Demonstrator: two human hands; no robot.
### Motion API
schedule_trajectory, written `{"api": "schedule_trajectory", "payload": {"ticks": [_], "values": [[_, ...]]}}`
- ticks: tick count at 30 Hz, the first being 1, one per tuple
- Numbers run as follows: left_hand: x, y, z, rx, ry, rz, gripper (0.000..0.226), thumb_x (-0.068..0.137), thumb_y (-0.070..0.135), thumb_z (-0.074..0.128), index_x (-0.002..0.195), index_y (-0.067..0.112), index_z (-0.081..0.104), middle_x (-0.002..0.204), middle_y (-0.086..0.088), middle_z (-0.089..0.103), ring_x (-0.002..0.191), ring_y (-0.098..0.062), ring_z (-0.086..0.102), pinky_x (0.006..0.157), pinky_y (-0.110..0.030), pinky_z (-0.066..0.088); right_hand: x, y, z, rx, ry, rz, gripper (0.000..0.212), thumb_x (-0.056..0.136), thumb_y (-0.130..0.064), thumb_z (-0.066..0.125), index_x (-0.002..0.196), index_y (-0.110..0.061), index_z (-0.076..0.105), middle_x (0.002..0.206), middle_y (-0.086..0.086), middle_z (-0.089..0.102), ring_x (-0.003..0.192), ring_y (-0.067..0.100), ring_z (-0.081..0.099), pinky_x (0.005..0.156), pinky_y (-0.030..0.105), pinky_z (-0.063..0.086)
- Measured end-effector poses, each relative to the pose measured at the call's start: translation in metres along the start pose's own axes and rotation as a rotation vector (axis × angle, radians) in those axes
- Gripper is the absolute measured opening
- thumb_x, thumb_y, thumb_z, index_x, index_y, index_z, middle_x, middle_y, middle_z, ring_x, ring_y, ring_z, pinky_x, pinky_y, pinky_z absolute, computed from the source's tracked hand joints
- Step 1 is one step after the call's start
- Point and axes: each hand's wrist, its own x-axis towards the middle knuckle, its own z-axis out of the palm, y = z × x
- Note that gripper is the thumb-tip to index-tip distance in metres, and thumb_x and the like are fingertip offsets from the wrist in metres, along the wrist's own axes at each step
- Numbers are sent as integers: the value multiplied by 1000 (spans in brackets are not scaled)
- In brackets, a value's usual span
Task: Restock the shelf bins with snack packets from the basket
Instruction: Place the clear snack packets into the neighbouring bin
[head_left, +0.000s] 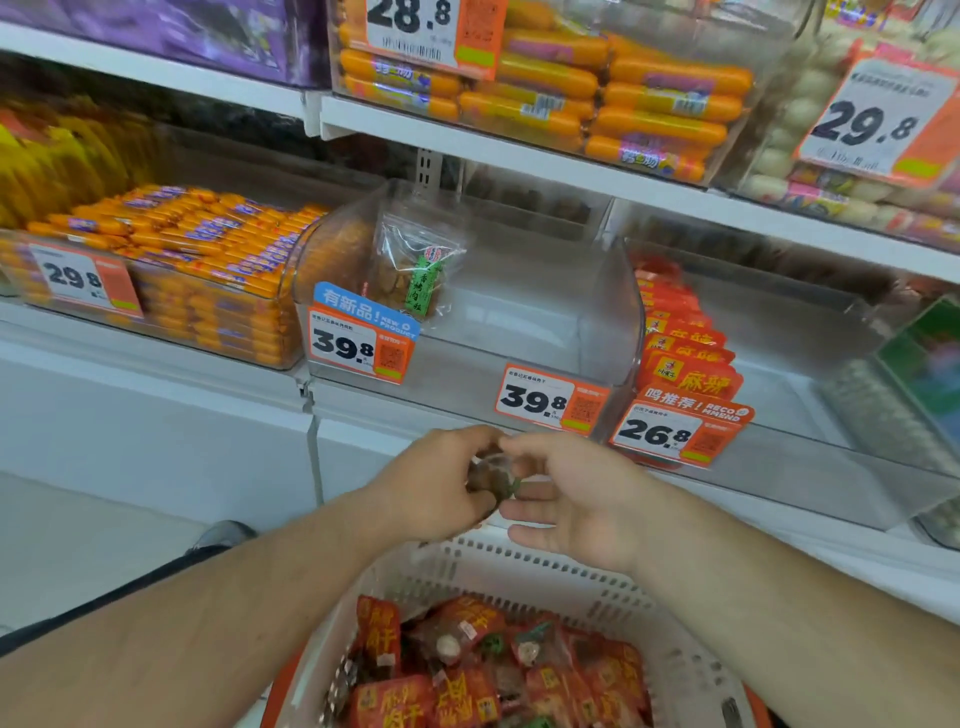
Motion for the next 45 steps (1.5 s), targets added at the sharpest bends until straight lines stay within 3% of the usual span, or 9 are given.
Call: {"api": "schedule_trajectory", "payload": {"ticks": [6,9,14,17,22,28,31,35,45], "values": [[-3,6,-44,-668,-77,-118,47,80,-22,59,116,8,62,93,-12,73,79,-14,69,63,-23,52,-10,2,-8,-428,249,-411,47,74,-48,79,93,-16,52,97,-6,55,81,10,51,68,27,39],[-5,7,-58,-837,-78,-168,31,83,-19,59,107,1,61,85,-16,70,70,-19,68,59,-26,54,-10,1,-8,-456,107,-416,54,72,-43,84,115,-26,57,108,-11,63,93,1,61,72,19,44],[-9,16,-66,-942,-53,-188,36,84,-14,61,111,8,63,86,-15,72,71,-22,69,59,-30,57,-11,-13,2,-317,-109,-367,17,84,-16,75,100,-15,70,56,-15,58,39,0,43,41,10,29],[-8,27,-80,-984,213,-222,12,93,4,57,94,13,64,72,1,70,60,-13,65,48,-22,50,-6,-26,1,-149,-154,-210,45,53,-35,84,89,-17,65,66,-2,45,39,7,26,40,19,17],[2,-6,-115,-442,976,-89,16,82,31,57,97,25,63,90,9,65,75,0,58,64,-17,46,0,-73,8,82,-219,-205,29,62,-32,76,83,-21,59,79,7,47,29,5,21,32,14,14],[22,-51,-118,92,783,-233,88,67,62,48,142,15,46,152,-7,36,139,-23,31,113,-43,28,44,-122,35,26,-57,-320,15,87,-30,70,96,-23,61,74,-2,52,35,5,21,32,14,16],[26,-59,-110,188,751,-237,104,57,73,45,147,20,36,158,-4,25,143,-26,25,114,-46,21,71,-140,50,-77,120,-399,26,82,-30,78,98,-17,61,84,2,51,47,8,27,41,20,21],[28,-65,-105,268,760,-198,114,52,79,52,148,19,31,158,-4,23,142,-26,23,114,-51,21,111,-156,67,-266,188,-530,65,82,-24,80,138,-10,49,96,1,55,58,7,37,44,19,30],[30,-78,-99,327,820,-154,103,52,74,59,141,26,40,155,-11,30,133,-31,32,108,-58,33,189,-162,92,-331,183,-419,45,86,-24,76,121,-3,59,90,13,63,56,14,47,49,25,41]]}}
